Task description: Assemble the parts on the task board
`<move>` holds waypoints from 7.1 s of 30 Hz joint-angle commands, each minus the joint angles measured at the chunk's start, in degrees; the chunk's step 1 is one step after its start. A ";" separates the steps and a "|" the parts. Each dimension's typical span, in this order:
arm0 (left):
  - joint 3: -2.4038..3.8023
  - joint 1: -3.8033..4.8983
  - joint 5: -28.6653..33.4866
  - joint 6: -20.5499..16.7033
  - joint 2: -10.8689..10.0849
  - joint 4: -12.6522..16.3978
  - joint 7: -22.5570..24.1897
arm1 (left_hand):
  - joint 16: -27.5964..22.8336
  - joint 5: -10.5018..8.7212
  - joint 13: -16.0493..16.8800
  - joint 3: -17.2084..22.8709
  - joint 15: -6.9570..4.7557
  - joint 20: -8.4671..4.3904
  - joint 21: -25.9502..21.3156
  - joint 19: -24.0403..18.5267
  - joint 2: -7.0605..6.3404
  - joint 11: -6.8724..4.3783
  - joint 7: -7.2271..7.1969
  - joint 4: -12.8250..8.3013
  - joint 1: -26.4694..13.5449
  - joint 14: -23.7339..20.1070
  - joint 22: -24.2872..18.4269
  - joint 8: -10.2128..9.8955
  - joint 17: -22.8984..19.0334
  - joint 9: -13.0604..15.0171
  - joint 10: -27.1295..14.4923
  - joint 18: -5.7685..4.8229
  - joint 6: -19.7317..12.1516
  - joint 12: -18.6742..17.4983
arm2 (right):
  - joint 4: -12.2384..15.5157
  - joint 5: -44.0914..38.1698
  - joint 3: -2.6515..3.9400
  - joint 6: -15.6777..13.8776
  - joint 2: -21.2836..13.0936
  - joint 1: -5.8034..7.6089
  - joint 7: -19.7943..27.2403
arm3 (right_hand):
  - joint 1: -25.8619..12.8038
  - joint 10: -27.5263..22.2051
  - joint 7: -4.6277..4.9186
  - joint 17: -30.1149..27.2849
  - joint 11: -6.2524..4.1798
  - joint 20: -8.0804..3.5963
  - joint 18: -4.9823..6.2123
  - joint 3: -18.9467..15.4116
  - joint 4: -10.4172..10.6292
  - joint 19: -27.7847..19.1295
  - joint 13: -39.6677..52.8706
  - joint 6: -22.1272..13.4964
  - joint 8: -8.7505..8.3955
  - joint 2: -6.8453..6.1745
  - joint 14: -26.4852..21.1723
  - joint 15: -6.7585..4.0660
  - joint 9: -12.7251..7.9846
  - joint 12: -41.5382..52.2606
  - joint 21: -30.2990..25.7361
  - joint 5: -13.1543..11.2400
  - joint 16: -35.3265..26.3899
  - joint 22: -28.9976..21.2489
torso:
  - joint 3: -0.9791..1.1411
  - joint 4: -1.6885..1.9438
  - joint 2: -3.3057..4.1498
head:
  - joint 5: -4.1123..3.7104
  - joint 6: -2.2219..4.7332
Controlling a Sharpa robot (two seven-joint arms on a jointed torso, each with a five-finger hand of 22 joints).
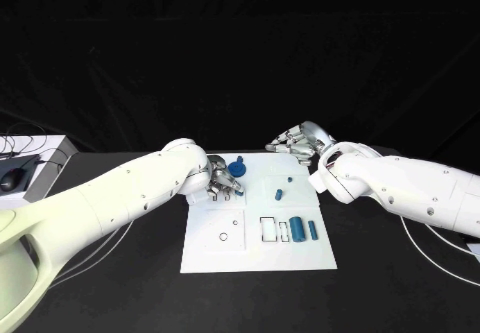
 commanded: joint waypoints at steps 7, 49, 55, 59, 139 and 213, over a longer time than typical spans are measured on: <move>0.15 0.02 3.12 -3.96 -3.79 5.67 -1.13 | -0.90 4.25 0.02 9.03 -0.66 -1.22 -0.16 0.57 -0.32 -0.51 -0.69 -10.95 -1.67 0.38 0.69 -1.85 -0.73 9.60 1.62 -1.07 2.31 -0.83 | -0.22 -0.48 0.00 0.99 -0.35 -0.18 0.30 | -0.25 0.29 0.00 -0.06 0.09 -0.24 0.14 -0.18 -0.09 2.60 0.06 0.46 -0.39 0.09 0.05 -0.16 0.04 0.13 -0.20 0.19 -0.22 8.37 | 0.09 0.23 -0.44 | 0.28 -0.10; -2.17 -2.54 -8.56 -13.27 -7.29 11.05 -2.00 | -0.42 7.03 -0.55 9.06 -1.24 -1.68 -0.55 1.60 -1.41 -1.18 -1.43 -11.11 -1.83 0.18 1.65 -3.04 -3.41 11.21 3.88 -1.26 4.60 -1.06 | -0.35 -0.33 -0.01 0.45 -1.20 -0.60 1.05 | -0.45 0.05 0.10 -0.28 0.15 -0.22 0.20 -0.22 -0.44 2.54 -0.07 0.37 -0.67 0.12 0.00 -0.12 -0.30 -0.26 -0.55 0.67 -0.39 8.29 | 0.15 0.54 -0.77 | 0.49 -1.54; -2.19 -2.60 -8.58 -12.60 -7.35 11.09 -2.04 | -0.42 7.03 -0.55 9.06 -1.24 -1.68 -0.55 1.60 -1.41 -1.18 -1.43 -11.11 -1.83 0.18 1.65 -3.04 -3.41 11.21 3.88 -1.26 4.60 -1.06 | -0.33 -0.32 -0.01 0.48 -1.22 -0.60 1.06 | -0.45 0.05 0.10 -0.28 0.15 -0.22 0.20 -0.22 -0.44 2.54 -0.07 0.37 -0.67 0.12 0.00 -0.12 -0.30 -0.26 -0.55 0.67 -0.39 8.29 | 0.12 0.52 -0.79 | 0.57 -1.72; -2.20 -2.61 -8.61 -11.87 -7.40 11.14 -2.20 | -0.23 7.05 -0.56 9.21 -1.23 -1.74 -0.60 1.63 -1.43 -1.18 -1.41 -11.16 -1.84 0.14 1.84 -3.20 -3.59 11.39 3.85 -1.33 4.66 -1.12 | -0.32 -0.30 -0.01 0.50 -1.27 -0.60 1.03 | -0.45 0.05 0.10 -0.28 0.15 -0.22 0.20 -0.22 -0.44 2.54 -0.07 0.37 -0.67 0.12 0.00 -0.12 -0.30 -0.26 -0.55 0.67 -0.39 8.29 | 0.13 0.55 -0.77 | 0.55 -1.78; -2.15 -2.59 -8.06 -7.26 -4.98 8.78 -2.64 | 1.94 4.89 -2.94 -0.43 -1.36 -2.24 -1.10 2.78 5.12 -1.70 -2.83 -7.78 -1.93 0.29 4.62 -4.03 -2.03 11.65 5.83 -2.64 7.60 -0.57 | -0.38 -0.28 -0.01 0.95 -1.34 -0.59 0.85 | -0.63 0.13 0.10 -0.40 0.14 -0.22 0.21 -0.28 -0.66 2.55 -0.03 0.43 -0.66 0.26 -0.01 -0.13 -0.56 -0.30 -0.68 1.35 -0.49 8.27 | 0.12 0.52 -0.70 | 0.15 -1.88; -0.32 -2.66 -5.98 -10.07 -8.47 11.23 -0.34 | 1.66 -7.64 -2.09 -38.18 -1.45 -2.56 -3.17 3.38 3.34 -1.57 -3.07 5.93 1.63 0.07 6.85 -2.96 -3.22 11.90 4.55 -2.75 8.19 0.92 | -0.16 -0.18 -0.01 0.63 -2.03 -0.61 1.07 | -1.06 0.13 0.07 -0.46 0.13 -0.23 0.21 -0.49 -0.30 2.55 -0.03 0.41 -0.65 0.39 -0.02 -0.14 -0.58 -0.32 -0.80 1.11 -0.56 8.25 | 0.16 0.54 -0.74 | -0.36 -2.48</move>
